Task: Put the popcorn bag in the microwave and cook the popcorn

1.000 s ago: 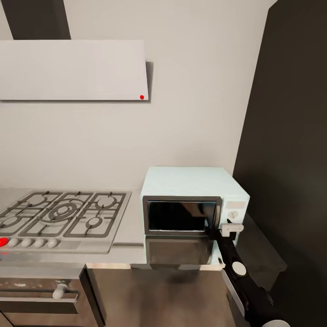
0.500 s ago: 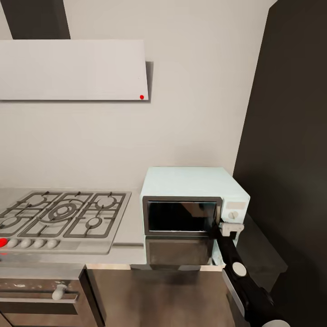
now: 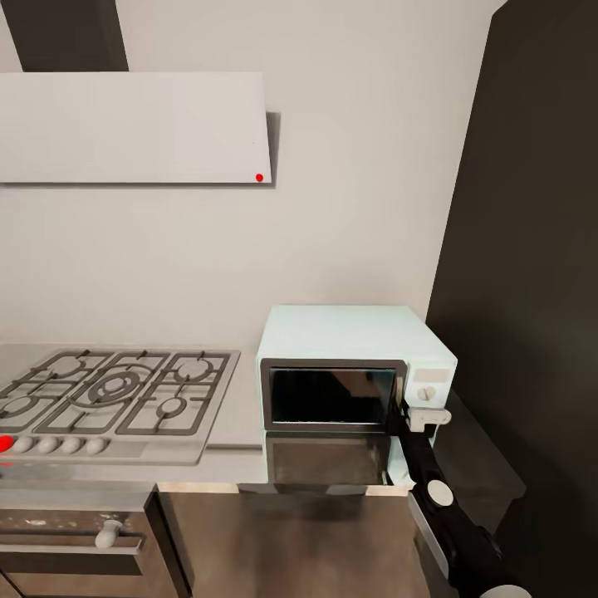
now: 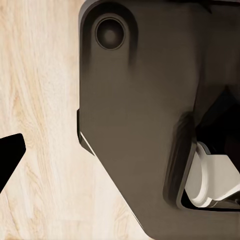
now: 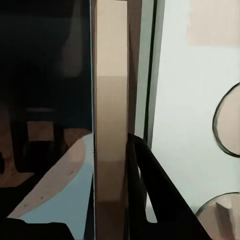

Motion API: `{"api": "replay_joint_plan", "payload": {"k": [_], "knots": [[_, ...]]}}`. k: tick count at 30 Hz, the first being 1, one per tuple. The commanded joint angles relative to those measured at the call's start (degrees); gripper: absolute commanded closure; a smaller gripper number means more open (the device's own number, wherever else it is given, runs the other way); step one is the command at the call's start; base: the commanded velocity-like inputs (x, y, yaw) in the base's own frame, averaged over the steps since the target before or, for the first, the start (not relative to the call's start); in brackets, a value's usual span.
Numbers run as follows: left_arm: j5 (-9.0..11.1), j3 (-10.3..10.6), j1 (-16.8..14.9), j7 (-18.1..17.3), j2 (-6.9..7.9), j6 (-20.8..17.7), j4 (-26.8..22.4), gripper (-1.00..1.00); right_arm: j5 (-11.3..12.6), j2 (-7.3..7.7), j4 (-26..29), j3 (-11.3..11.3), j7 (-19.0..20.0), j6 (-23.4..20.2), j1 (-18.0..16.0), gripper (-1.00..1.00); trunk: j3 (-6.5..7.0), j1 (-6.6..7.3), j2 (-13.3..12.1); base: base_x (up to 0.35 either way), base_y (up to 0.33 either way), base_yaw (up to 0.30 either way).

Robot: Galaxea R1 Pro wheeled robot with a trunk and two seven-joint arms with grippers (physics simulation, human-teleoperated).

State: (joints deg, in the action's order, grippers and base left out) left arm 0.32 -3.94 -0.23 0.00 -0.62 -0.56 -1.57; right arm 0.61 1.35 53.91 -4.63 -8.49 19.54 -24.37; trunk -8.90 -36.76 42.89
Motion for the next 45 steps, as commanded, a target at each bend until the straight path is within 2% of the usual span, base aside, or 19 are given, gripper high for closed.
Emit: {"api": "replay_joint_plan", "payload": {"k": [1,45], "knots": [[0.03,-0.36,-0.03,0.00,-0.04,-0.05,-0.01,-1.00,-0.85,0.05,0.23,-1.11,-0.11,-0.05,-0.07,1.00,-0.07,-0.01,0.08,0.000,0.000,0.000],[0.03,-0.45,-0.03,0.00,-0.17,0.03,-0.01,-1.00,-0.87,0.05,0.14,-1.17,-0.05,-0.04,-0.07,1.00,-0.07,-0.01,0.08,-0.124,0.023,0.000]]}}
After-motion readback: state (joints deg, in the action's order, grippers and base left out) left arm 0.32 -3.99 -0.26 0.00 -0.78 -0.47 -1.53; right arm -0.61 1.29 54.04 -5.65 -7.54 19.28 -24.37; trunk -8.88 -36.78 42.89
